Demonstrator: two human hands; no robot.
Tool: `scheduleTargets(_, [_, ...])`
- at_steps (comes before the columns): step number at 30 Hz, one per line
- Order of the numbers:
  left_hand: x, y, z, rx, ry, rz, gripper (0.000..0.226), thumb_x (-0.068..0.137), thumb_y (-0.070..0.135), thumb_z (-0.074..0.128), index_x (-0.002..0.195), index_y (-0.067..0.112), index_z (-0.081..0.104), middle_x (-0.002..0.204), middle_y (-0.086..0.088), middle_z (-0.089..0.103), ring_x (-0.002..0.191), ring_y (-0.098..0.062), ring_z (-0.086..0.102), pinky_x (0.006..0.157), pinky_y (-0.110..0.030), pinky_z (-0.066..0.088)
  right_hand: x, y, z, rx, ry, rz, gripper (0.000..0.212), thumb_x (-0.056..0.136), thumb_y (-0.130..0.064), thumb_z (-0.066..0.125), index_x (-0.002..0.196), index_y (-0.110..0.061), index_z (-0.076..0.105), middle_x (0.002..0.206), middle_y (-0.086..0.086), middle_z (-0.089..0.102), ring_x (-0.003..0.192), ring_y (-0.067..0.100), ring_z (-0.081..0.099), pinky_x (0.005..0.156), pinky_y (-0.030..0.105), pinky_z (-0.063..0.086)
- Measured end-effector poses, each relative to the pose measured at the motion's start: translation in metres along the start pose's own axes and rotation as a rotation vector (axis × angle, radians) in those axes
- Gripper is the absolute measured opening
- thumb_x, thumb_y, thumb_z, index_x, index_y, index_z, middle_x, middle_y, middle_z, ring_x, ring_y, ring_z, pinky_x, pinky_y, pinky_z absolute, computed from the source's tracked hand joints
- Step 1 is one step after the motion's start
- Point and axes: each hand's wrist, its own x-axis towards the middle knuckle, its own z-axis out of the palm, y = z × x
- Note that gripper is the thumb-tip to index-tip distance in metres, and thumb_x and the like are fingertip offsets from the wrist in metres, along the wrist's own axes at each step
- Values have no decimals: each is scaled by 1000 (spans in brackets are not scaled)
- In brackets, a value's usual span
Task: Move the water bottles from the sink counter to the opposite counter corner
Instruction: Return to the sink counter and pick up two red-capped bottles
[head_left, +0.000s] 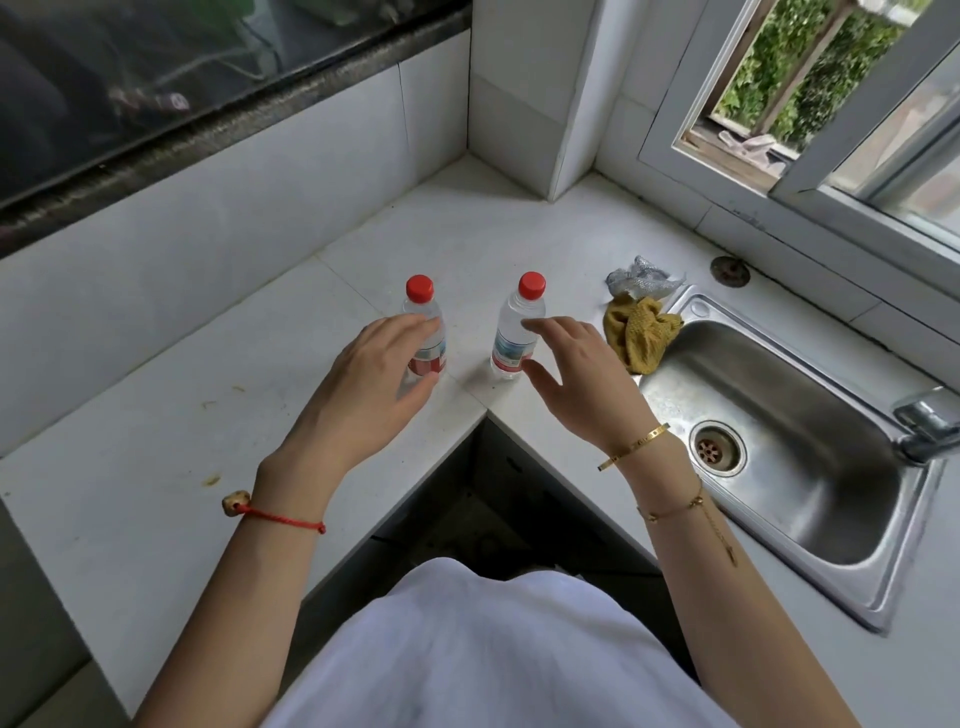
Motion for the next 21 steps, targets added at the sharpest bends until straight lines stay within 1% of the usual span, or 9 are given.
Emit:
scheduleTargets(5, [25, -3, 0, 0, 25, -30, 56, 93, 25, 55, 146, 24, 34, 151, 6, 36, 139, -13, 32, 113, -35, 32, 24, 11, -10, -21, 52, -35, 45, 94, -26, 50, 137, -16, 42, 141, 4, 47, 129, 25, 42, 106, 38, 39])
scheduleTargets(9, [44, -10, 1, 12, 20, -63, 58, 93, 24, 56, 146, 23, 33, 151, 5, 35, 140, -15, 30, 115, -36, 32, 46, 20, -12, -39, 73, -51, 42, 94, -24, 51, 134, -16, 44, 138, 4, 48, 127, 25, 42, 105, 37, 39])
scheduleTargets(12, [56, -16, 4, 31, 6, -94, 58, 92, 25, 56, 145, 23, 33, 150, 5, 34, 139, -17, 30, 112, -36, 32, 61, 25, -11, -49, 69, -51, 41, 93, -23, 51, 133, -16, 44, 139, 5, 47, 125, 27, 43, 104, 37, 40])
scheduleTargets(17, [74, -23, 9, 44, -66, -152, 59, 93, 25, 55, 147, 22, 30, 153, 3, 31, 139, -20, 30, 112, -42, 35, 80, 30, -2, -67, 17, -45, 42, 94, -22, 50, 134, -14, 43, 138, 6, 47, 122, 27, 45, 102, 37, 43])
scheduleTargets(21, [85, -26, 14, 34, -98, -166, 55, 93, 22, 53, 145, 23, 34, 150, 4, 33, 135, -22, 35, 108, -43, 39, 90, 34, 3, -30, 0, -37, 43, 92, -15, 52, 135, -14, 42, 137, 8, 47, 118, 27, 46, 98, 34, 45])
